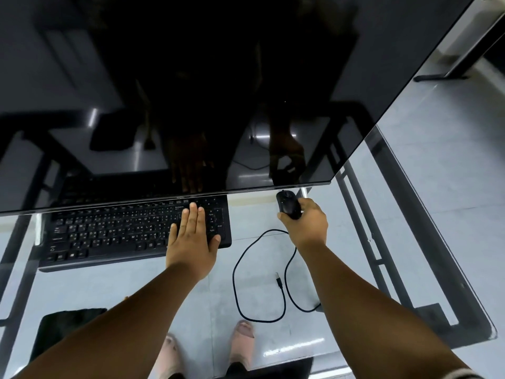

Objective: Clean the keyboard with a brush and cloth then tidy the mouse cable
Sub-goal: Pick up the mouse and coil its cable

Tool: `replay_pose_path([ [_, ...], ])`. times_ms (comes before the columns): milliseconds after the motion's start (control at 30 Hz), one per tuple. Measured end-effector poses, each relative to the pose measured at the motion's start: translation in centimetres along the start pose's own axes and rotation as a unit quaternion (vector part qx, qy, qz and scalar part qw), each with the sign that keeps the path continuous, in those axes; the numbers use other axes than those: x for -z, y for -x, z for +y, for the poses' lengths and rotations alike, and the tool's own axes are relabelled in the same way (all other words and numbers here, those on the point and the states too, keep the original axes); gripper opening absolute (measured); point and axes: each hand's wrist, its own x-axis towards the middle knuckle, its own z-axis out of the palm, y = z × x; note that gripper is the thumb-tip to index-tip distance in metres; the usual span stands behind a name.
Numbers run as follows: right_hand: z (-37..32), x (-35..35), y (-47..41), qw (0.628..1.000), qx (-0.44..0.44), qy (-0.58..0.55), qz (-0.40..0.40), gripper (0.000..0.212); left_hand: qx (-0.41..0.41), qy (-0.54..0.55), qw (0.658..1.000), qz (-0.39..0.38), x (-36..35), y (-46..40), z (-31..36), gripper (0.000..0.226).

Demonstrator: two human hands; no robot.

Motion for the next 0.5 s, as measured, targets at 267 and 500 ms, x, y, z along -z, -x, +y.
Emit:
replay_pose_path([
  [267, -0.4, -0.2, -0.5, 1.0, 0.004, 0.029, -0.011, 0.054, -0.012, 0.008, 1.0, 0.004, 0.0, -0.2, -0.2, 0.074],
  [500, 1.0, 1.2, 0.8, 0.991, 0.123, 0.035, 0.03, 0.024, -0.064, 0.117, 0.986, 0.102, 0.3, 1.5, -0.9, 0.051],
])
